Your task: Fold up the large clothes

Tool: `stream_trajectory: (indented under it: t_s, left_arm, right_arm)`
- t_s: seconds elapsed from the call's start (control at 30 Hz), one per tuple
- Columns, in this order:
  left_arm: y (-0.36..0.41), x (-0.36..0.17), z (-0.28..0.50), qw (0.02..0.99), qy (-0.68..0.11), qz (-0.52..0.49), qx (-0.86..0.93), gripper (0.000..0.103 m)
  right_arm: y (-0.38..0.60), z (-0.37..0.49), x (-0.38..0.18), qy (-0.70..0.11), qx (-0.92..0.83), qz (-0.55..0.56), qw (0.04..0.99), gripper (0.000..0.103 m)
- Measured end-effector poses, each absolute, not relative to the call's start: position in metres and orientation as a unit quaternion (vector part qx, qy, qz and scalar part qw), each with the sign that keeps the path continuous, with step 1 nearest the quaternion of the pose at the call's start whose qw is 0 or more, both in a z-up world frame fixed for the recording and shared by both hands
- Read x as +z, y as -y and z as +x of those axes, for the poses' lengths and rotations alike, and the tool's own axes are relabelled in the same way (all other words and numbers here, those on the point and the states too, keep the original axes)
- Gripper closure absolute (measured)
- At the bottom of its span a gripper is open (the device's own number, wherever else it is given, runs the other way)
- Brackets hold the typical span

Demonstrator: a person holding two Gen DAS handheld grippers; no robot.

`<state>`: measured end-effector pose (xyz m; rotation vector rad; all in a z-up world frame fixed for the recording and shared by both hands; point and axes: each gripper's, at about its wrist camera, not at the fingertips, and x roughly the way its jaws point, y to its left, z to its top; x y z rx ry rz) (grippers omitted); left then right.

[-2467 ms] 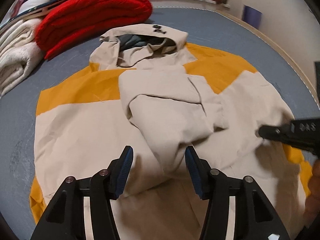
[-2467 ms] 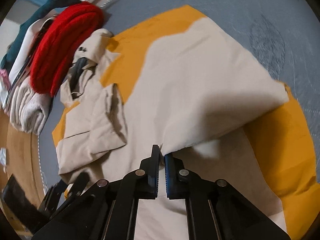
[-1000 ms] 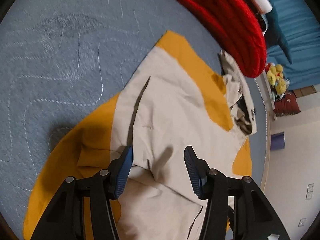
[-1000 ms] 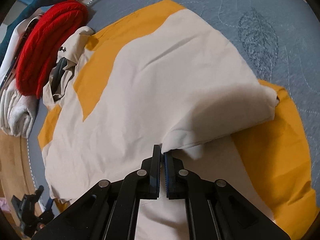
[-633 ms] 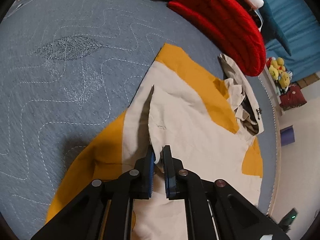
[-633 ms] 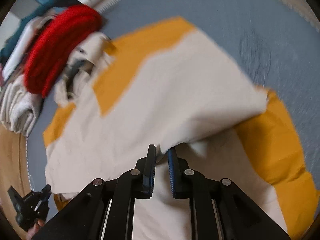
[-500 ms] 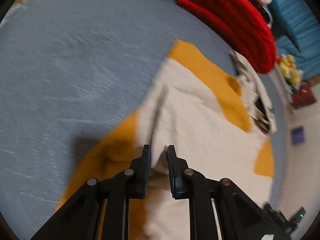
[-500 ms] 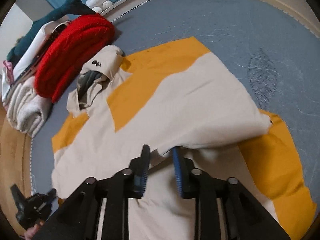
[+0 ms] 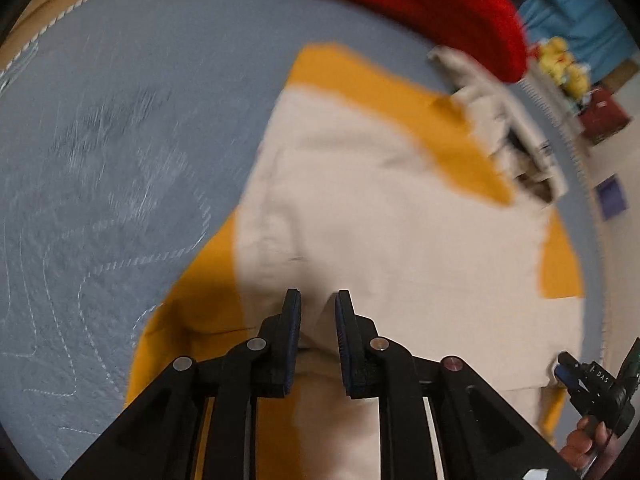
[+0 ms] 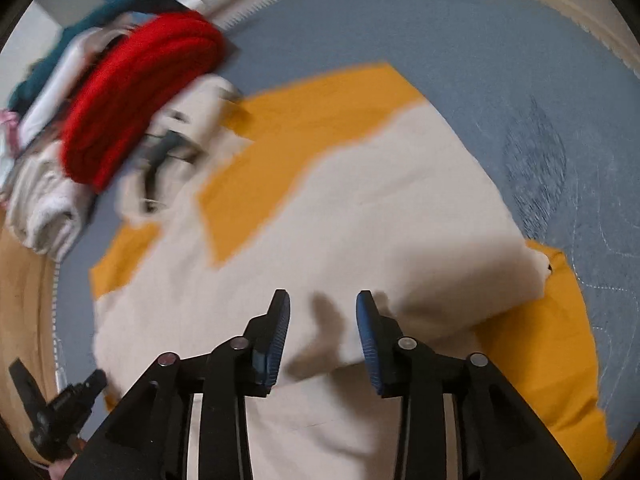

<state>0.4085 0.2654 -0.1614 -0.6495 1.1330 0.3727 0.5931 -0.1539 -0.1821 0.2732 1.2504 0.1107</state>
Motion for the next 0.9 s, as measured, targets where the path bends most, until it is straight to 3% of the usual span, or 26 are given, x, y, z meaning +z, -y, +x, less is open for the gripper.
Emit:
stream_trajectory:
  t_s: [0.1, 0.33, 0.43, 0.57, 0.73, 0.9]
  left_arm:
    - [-0.272, -0.158, 0.404, 0.772, -0.512, -0.331, 0.176, 0.088]
    - [-0.261, -0.147, 0.413, 0.792, -0.509, -0.285, 0.179, 0.085]
    - [-0.263, -0.166, 0.413, 0.767, -0.543, -0.292, 0.179, 0.084]
    - [-0.251, -0.142, 0.418, 0.791, -0.525, -0.261, 0.176, 0.081]
    - [-0.225, -0.104, 0.419, 0.844, -0.472, -0.201, 0.156, 0.072]
    - [-0.204, -0.087, 0.421, 0.875, -0.437, -0.151, 0.141, 0.069]
  right_arm:
    - [0.175, 0.599, -0.215, -0.630, 0.022, 0.157, 0.760, 0.068]
    - [0.146, 0.596, -0.176, -0.594, 0.064, 0.121, 0.793, 0.067]
    - [0.144, 0.600, -0.192, -0.610, 0.055, 0.089, 0.785, 0.067]
    - [0.160, 0.603, -0.203, -0.629, 0.030, 0.110, 0.769, 0.067]
    - [0.140, 0.604, -0.156, -0.551, 0.066, 0.059, 0.830, 0.067]
    - [0.121, 0.591, -0.108, -0.461, 0.092, -0.014, 0.883, 0.067]
